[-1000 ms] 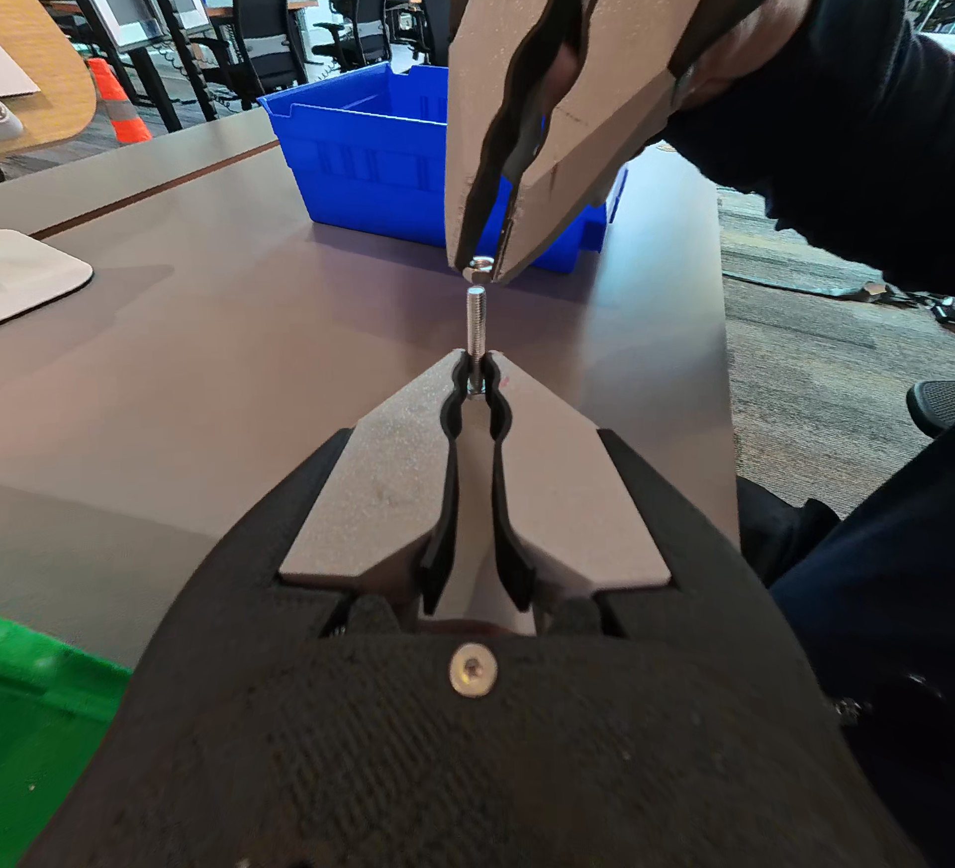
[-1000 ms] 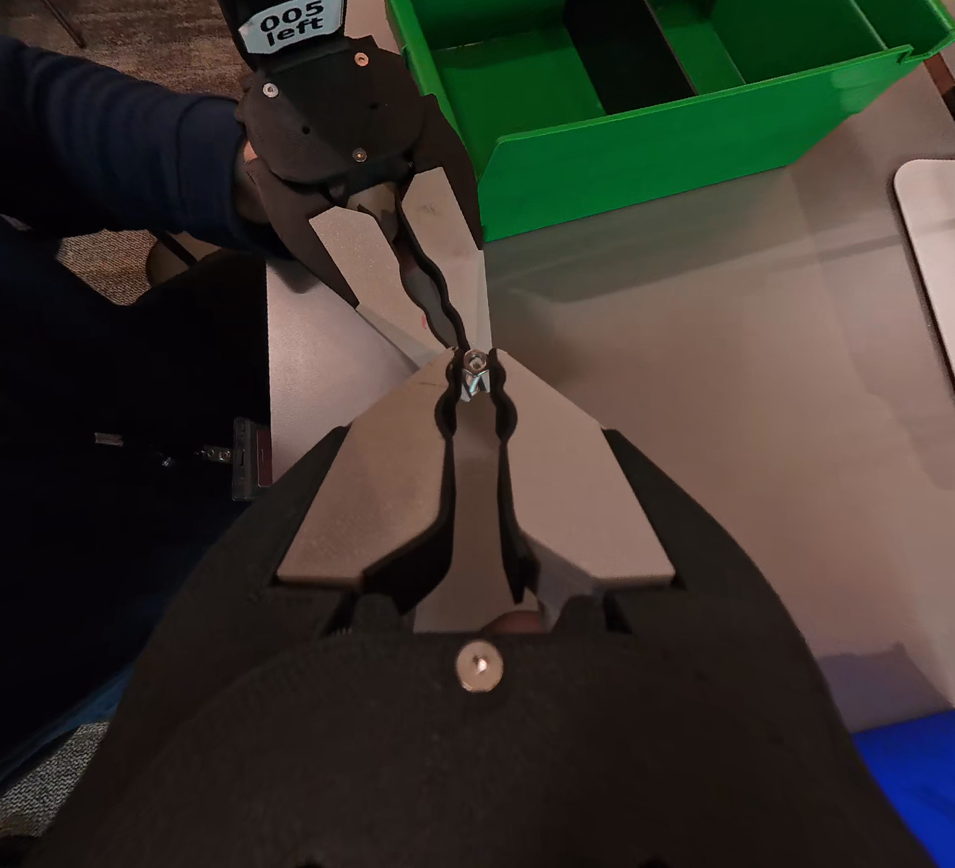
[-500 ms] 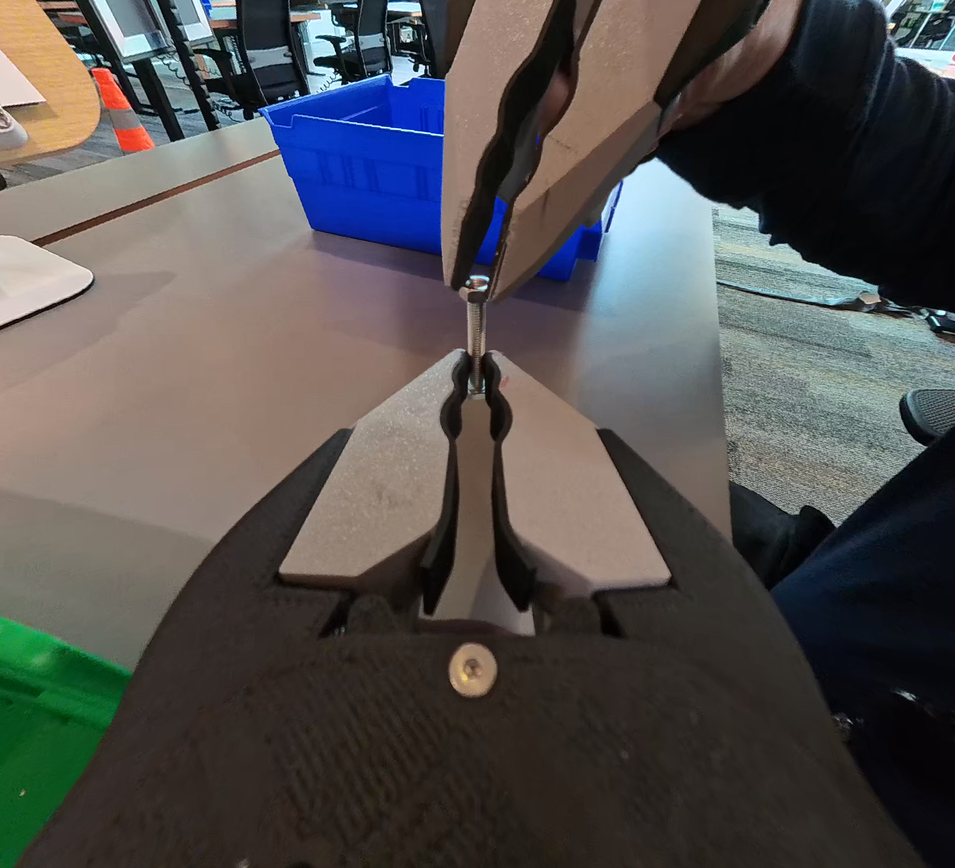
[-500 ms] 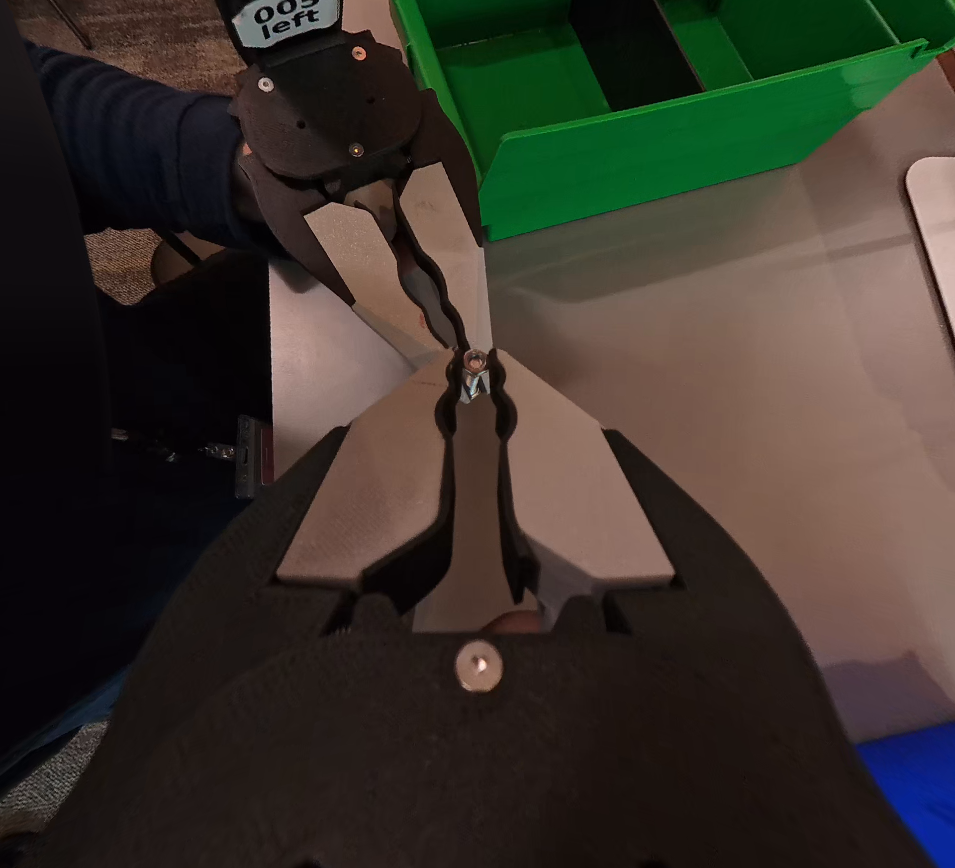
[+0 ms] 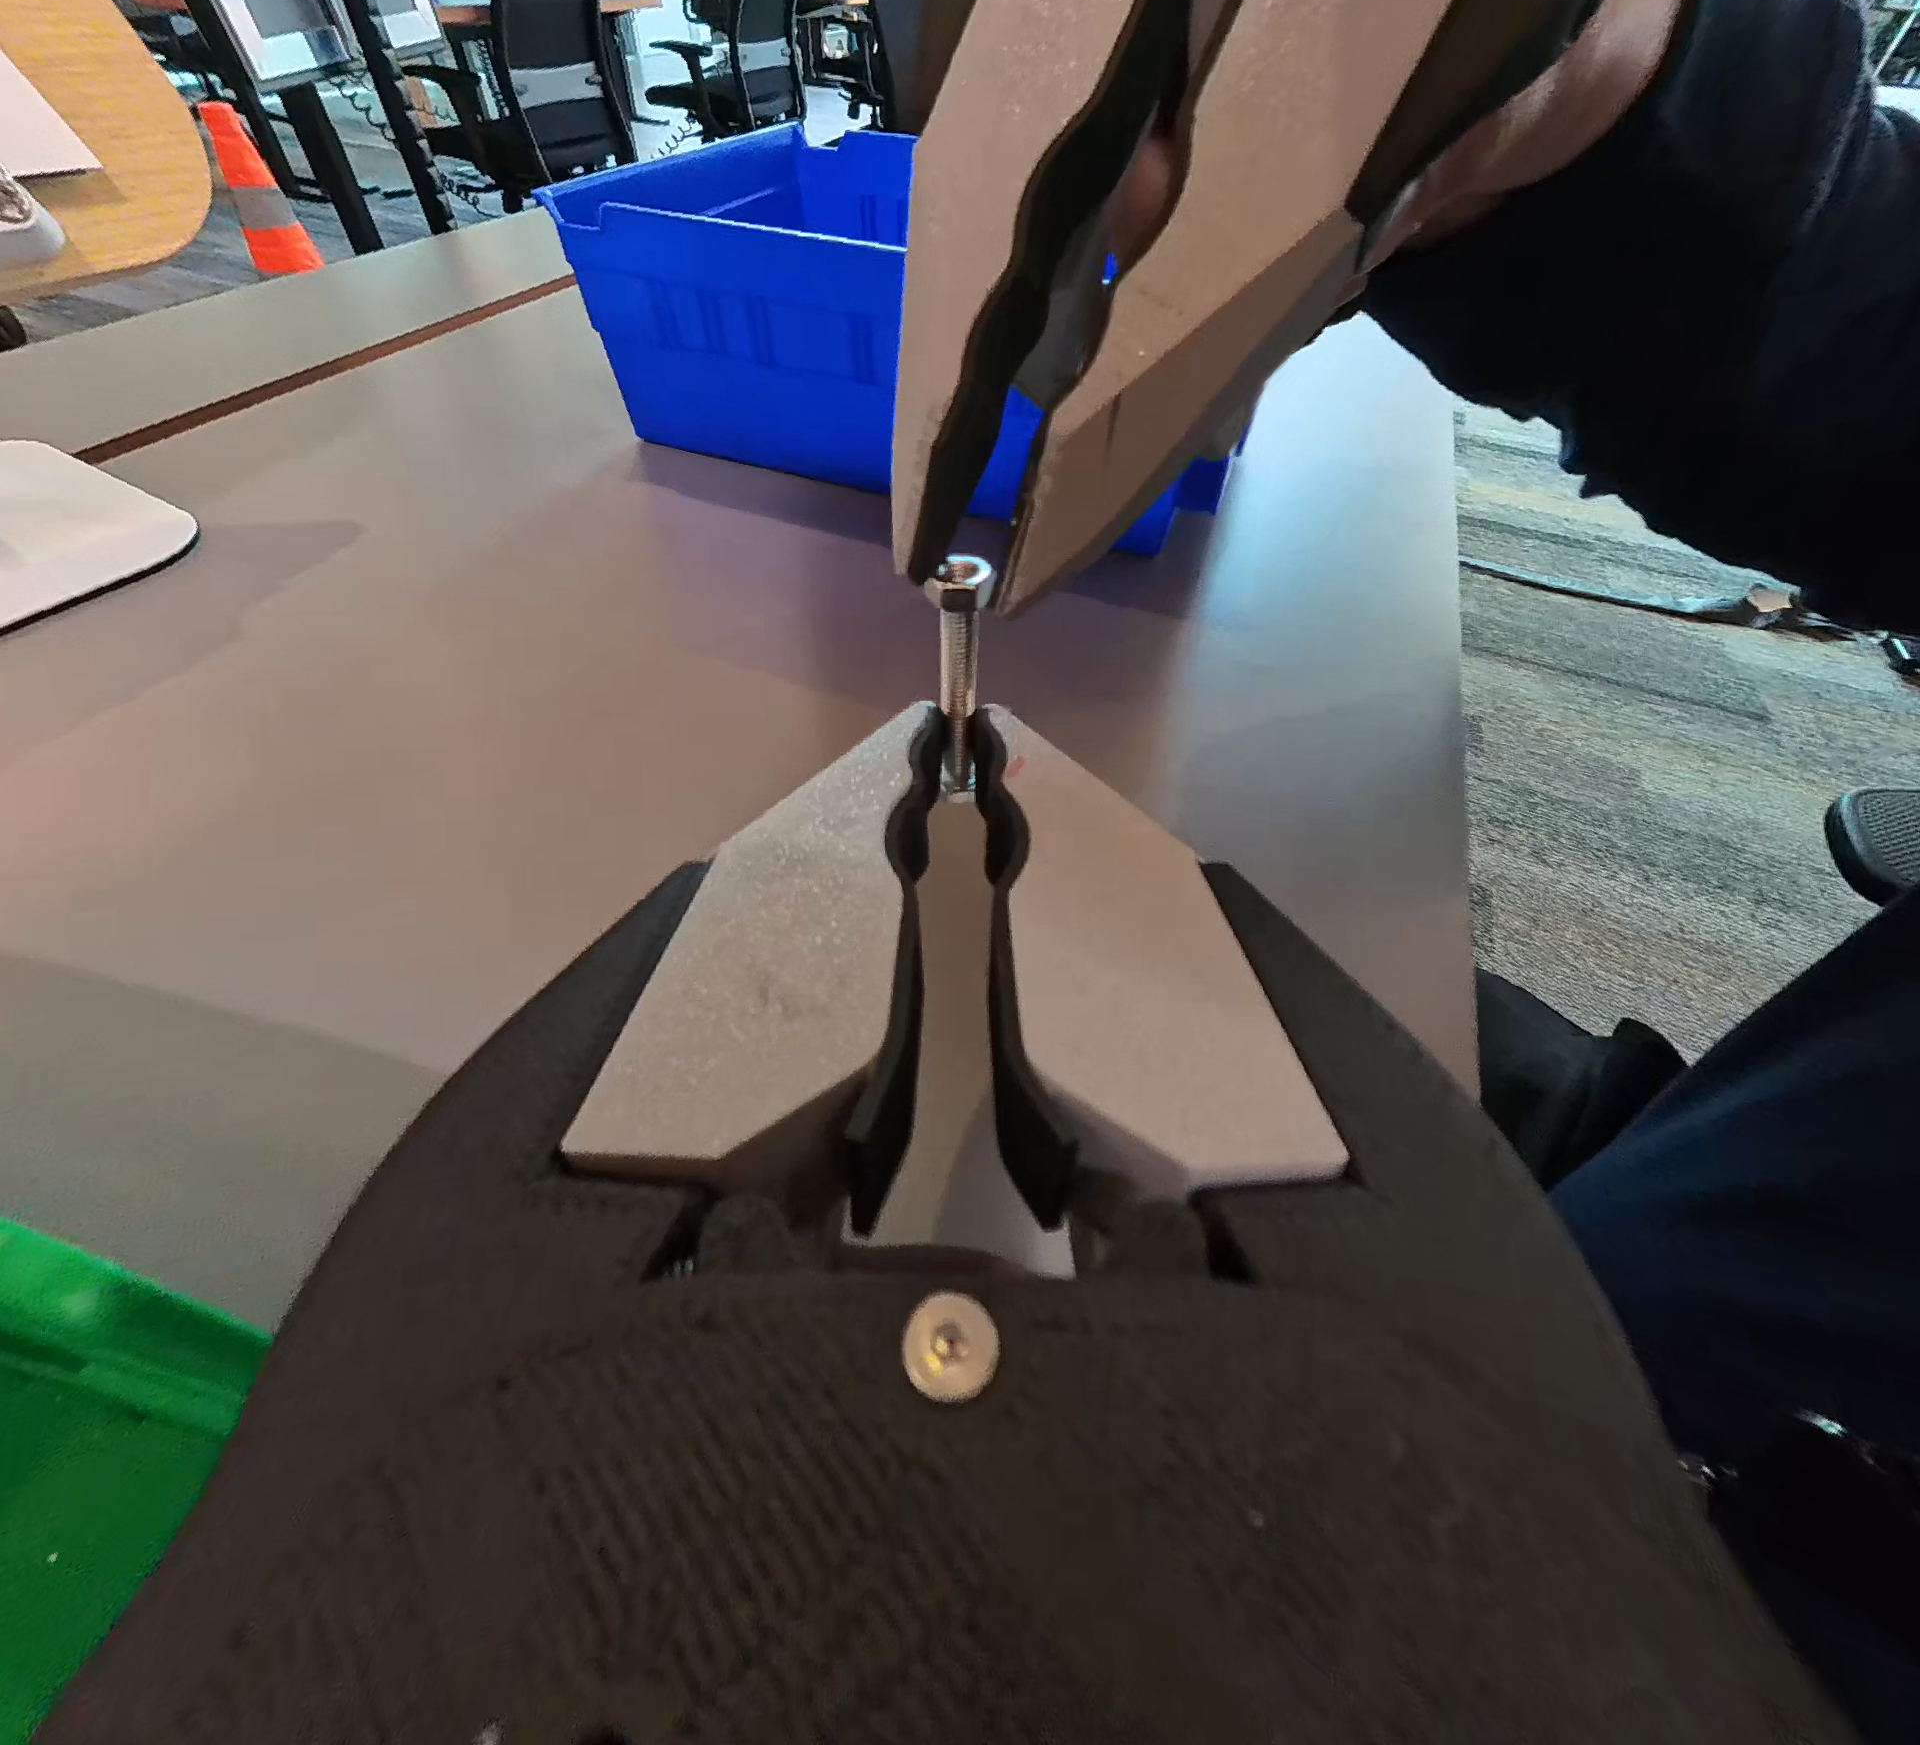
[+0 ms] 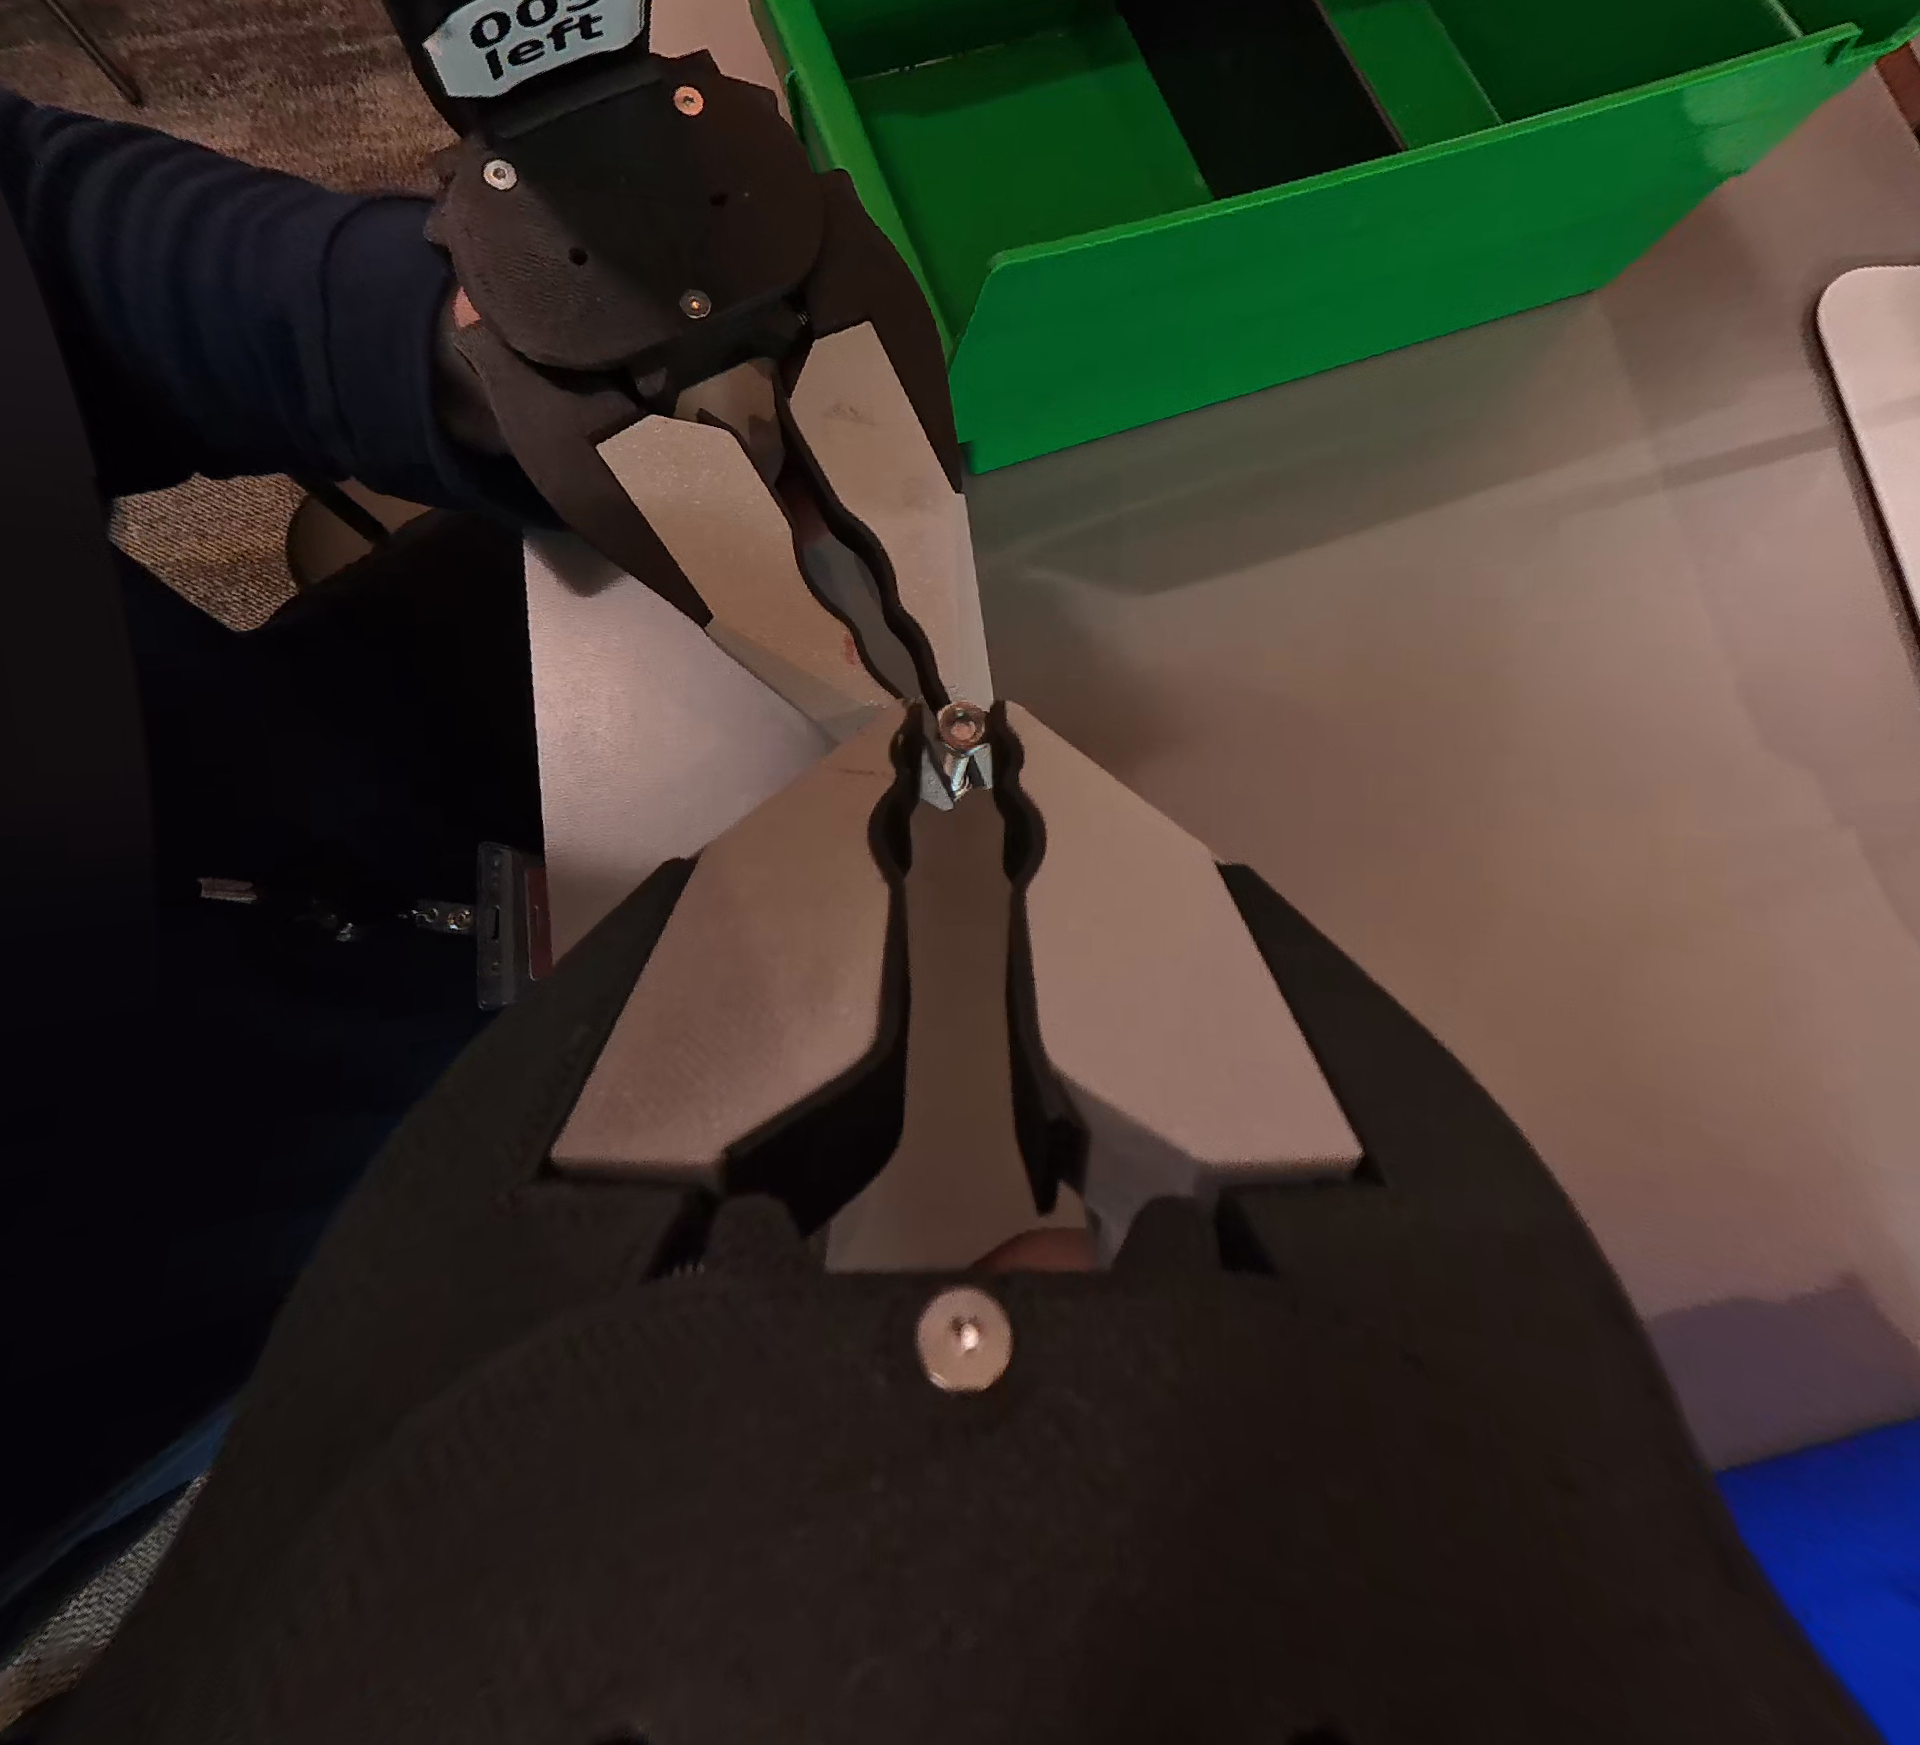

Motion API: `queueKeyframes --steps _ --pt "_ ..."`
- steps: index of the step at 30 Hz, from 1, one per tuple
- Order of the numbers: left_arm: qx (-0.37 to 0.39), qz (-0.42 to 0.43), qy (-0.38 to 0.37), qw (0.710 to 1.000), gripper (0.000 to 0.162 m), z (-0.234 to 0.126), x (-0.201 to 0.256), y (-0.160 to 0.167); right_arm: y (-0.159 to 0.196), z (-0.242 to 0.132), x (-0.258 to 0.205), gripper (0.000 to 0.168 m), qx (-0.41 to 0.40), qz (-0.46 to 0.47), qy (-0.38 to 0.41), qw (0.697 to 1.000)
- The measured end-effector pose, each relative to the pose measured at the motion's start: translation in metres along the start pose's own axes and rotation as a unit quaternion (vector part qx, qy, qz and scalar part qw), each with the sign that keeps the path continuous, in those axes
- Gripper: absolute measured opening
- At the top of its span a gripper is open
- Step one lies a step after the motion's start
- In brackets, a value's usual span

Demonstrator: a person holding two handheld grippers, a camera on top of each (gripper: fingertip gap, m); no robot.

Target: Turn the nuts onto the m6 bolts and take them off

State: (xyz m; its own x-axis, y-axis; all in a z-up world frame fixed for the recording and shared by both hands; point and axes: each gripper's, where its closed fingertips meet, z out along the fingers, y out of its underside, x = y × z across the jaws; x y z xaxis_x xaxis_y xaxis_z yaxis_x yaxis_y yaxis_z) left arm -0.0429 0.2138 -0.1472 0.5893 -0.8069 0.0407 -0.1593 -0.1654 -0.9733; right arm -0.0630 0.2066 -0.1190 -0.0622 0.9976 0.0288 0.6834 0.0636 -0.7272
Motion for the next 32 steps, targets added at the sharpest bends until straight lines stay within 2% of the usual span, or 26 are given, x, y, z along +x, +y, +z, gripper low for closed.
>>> queueKeyframes --steps 4,7,14,22,28,32 --pt "0.002 -0.001 0.000 1.000 0.002 0.000 0.000 -0.001 -0.001 -0.001 0.000 0.009 0.010 0.010 -0.004 1.000" --pt "0.005 -0.004 0.000 1.000 0.002 -0.001 -0.001 -0.002 -0.003 -0.002 -0.004 0.018 0.018 0.013 -0.016 1.000" --pt "0.012 -0.004 0.002 1.000 0.002 -0.002 0.000 -0.004 -0.004 -0.006 -0.003 0.026 0.051 0.029 -0.017 0.998" --pt "0.024 -0.012 0.009 1.000 0.003 -0.003 0.001 -0.008 -0.007 -0.014 -0.006 0.029 0.167 0.049 -0.017 0.985" --pt "0.032 -0.011 0.000 0.999 0.002 -0.003 -0.003 -0.010 0.000 -0.015 -0.002 0.029 0.235 0.028 0.028 0.971" --pt "0.026 -0.014 -0.005 1.000 0.003 -0.002 -0.005 -0.007 -0.006 -0.016 -0.003 0.030 0.295 0.035 0.011 0.955"
